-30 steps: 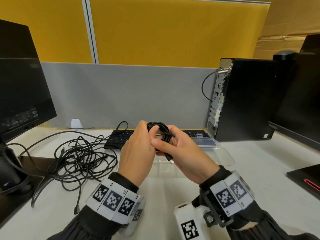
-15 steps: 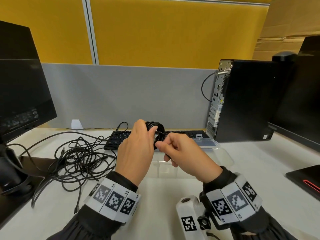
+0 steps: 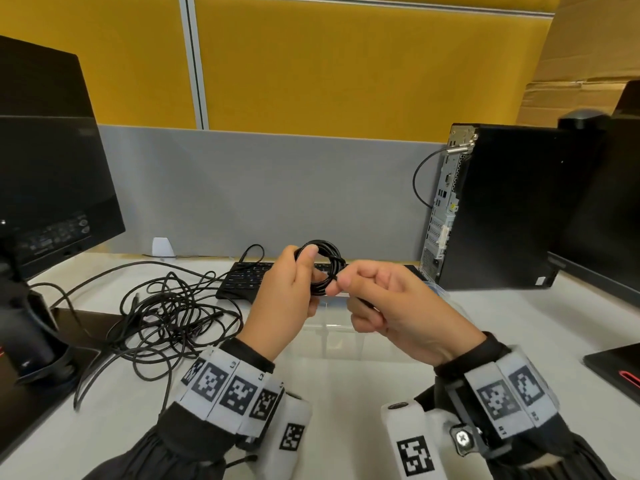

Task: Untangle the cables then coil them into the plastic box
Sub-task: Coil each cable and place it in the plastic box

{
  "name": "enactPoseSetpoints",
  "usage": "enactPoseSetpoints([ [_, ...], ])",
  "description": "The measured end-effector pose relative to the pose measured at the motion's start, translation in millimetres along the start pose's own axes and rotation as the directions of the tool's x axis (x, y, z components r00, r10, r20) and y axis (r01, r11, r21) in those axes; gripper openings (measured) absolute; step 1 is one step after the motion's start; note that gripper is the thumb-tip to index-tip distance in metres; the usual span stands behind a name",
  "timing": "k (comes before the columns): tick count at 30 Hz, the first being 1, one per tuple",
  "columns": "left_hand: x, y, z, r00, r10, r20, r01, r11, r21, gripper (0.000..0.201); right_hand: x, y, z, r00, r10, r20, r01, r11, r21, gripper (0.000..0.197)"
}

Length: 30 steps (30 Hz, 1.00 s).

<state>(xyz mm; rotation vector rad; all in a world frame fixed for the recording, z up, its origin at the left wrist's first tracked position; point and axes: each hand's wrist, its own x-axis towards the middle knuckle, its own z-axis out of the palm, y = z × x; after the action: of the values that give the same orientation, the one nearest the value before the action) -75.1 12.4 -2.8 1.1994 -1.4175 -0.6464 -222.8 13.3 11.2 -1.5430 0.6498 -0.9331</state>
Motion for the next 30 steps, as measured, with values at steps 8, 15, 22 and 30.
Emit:
enactPoseSetpoints([
  [8, -7.4, 18.9, 6.2, 0.989, -0.147, -0.016, 0.119, 0.855, -0.505, 0.028, -0.3, -4.2, -18.4, 0.947, -0.317, 0.043, 0.269, 0.715, -0.645, 0.024],
  [15, -14.9, 25.6, 17.3, 0.980, -0.174, -0.093, 0.072, 0.752, -0.655, 0.024, 12.2, 19.9, 6.6, 0.651, -0.738, -0.177, 0.235, 0.418, -0.878, 0.026],
  [22, -18.6, 22.3, 25.9, 0.989, -0.146, -0.019, 0.093, 0.721, -0.686, 0.028, 13.9, 25.1, 7.5, 0.825, -0.432, -0.365, 0.239, 0.851, -0.467, 0.027],
  [30, -18.7, 16.8, 26.5, 0.996, -0.046, -0.070, 0.004, 0.862, -0.507, 0.018, 8.0, 14.6, 13.0, 0.927, -0.256, -0.273, 0.260, 0.965, -0.024, 0.036],
])
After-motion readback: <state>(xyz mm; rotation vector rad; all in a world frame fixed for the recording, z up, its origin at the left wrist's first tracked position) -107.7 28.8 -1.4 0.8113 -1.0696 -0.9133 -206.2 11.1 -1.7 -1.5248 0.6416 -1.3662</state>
